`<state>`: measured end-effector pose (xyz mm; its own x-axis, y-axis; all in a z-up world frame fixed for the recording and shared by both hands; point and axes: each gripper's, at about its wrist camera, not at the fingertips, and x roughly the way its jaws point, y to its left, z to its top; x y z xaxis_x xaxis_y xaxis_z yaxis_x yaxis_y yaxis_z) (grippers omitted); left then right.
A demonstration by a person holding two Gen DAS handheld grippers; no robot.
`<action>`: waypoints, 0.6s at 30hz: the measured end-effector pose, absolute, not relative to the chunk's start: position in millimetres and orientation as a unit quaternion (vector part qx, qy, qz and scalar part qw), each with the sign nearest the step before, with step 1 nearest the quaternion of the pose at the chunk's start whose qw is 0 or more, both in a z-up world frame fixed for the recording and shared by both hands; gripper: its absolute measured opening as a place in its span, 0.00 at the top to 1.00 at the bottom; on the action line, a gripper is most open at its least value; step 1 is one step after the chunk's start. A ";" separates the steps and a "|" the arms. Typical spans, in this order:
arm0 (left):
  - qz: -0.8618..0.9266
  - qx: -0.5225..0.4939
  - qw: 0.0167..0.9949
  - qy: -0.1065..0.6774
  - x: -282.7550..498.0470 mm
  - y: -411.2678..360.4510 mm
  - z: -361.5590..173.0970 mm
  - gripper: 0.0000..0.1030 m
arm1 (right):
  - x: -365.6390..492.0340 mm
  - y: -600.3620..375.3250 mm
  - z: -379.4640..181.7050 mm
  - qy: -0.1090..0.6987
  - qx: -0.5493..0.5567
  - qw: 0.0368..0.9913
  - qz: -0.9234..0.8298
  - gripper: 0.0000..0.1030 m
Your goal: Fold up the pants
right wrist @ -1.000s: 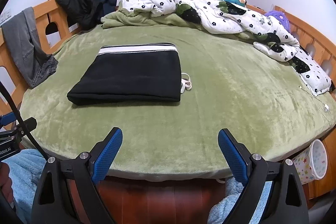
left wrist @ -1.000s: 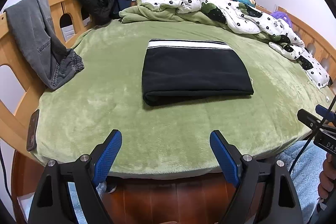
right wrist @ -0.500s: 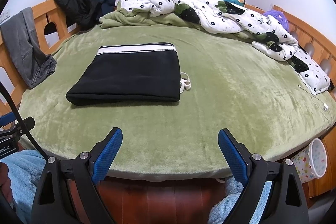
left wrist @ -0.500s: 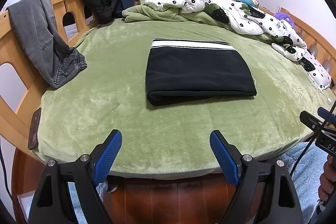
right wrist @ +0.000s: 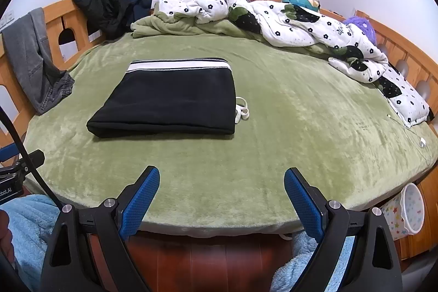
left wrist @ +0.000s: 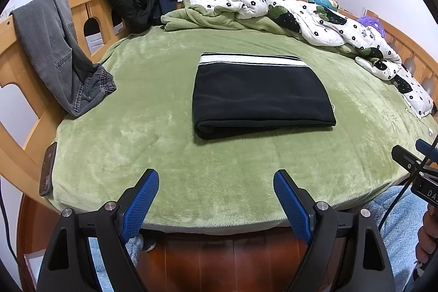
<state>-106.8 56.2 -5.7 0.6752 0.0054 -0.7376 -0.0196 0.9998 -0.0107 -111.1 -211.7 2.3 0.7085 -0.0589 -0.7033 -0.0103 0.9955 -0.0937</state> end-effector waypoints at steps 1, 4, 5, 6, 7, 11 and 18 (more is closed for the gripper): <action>0.006 -0.009 0.915 0.403 -106.7 56.5 -5.7 0.18 | -111.2 -211.5 2.4 0.381 -0.045 0.923 -0.013 0.11; 0.007 -0.009 0.915 0.403 -106.9 56.7 -5.6 0.18 | -110.8 -209.7 2.6 0.382 -0.045 0.923 -0.013 0.11; 0.007 -0.009 0.915 0.402 -107.0 57.0 -5.5 0.18 | -110.8 -209.2 2.6 0.382 -0.045 0.923 -0.013 0.11; 0.008 -0.009 0.916 0.402 -106.5 57.1 -4.7 0.18 | -110.8 -208.9 2.6 0.383 -0.045 0.922 -0.013 0.11; 0.008 -0.010 0.916 0.401 -106.5 57.4 -4.4 0.18 | -111.0 -209.3 2.6 0.382 -0.044 0.923 -0.012 0.11; 0.009 -0.011 0.916 0.401 -106.4 58.1 -2.9 0.18 | -111.3 -207.2 2.2 0.383 -0.045 0.923 -0.012 0.11; 0.012 -0.010 0.917 0.400 -106.1 58.6 -2.3 0.18 | -111.5 -209.3 2.2 0.384 -0.043 0.922 -0.011 0.11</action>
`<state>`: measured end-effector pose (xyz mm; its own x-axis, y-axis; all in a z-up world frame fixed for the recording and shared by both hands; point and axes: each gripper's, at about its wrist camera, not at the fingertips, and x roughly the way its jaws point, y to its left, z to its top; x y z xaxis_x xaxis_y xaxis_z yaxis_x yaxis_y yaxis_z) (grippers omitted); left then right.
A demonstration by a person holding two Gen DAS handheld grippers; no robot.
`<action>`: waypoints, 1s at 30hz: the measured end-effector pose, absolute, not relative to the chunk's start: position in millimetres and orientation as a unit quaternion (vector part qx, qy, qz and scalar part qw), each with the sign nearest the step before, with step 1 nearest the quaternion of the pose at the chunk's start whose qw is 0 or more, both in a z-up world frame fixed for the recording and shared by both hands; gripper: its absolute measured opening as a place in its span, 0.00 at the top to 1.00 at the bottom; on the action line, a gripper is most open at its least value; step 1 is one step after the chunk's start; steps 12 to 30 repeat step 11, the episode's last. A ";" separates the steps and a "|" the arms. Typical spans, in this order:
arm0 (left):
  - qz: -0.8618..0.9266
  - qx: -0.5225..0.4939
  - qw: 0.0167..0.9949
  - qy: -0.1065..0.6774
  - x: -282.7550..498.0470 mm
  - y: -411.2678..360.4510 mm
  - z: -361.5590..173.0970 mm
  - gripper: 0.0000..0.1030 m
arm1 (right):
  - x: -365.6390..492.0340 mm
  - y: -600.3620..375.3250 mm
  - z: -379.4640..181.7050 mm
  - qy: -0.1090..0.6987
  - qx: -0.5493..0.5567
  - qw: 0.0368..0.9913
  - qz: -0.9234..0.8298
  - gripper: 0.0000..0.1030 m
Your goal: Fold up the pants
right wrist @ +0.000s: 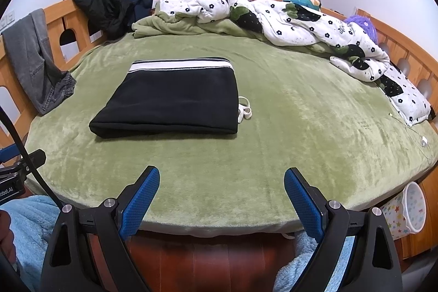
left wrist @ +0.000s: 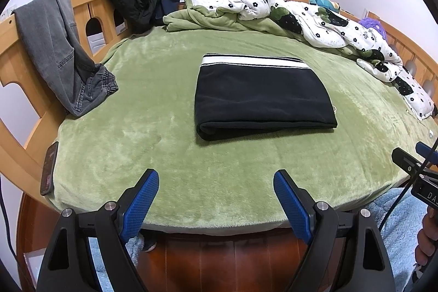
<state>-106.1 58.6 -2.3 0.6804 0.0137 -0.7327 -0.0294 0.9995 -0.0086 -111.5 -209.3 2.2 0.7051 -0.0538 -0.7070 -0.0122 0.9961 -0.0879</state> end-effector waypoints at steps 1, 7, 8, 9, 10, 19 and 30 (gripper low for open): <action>0.011 -0.011 0.916 0.400 -106.3 58.6 -2.5 0.18 | -111.8 -209.4 2.3 0.383 -0.043 0.923 -0.012 0.11; 0.010 -0.011 0.916 0.400 -105.9 59.2 -2.5 0.18 | -112.3 -209.7 2.6 0.383 -0.044 0.923 -0.011 0.11; 0.010 -0.011 0.916 0.400 -105.7 59.5 -2.6 0.18 | -112.1 -209.6 2.5 0.383 -0.044 0.923 -0.011 0.11; 0.011 -0.011 0.916 0.400 -105.0 60.2 -2.5 0.18 | -111.9 -209.2 2.5 0.383 -0.043 0.923 -0.011 0.11; 0.010 -0.010 0.916 0.400 -105.5 60.0 -2.6 0.18 | -111.9 -209.0 3.1 0.383 -0.043 0.923 -0.010 0.11; 0.011 -0.010 0.917 0.399 -105.4 60.5 -2.4 0.18 | -111.6 -209.1 3.7 0.383 -0.043 0.923 -0.010 0.11; 0.011 -0.010 0.917 0.399 -105.4 60.5 -2.4 0.18 | -111.6 -209.1 3.7 0.383 -0.043 0.923 -0.010 0.11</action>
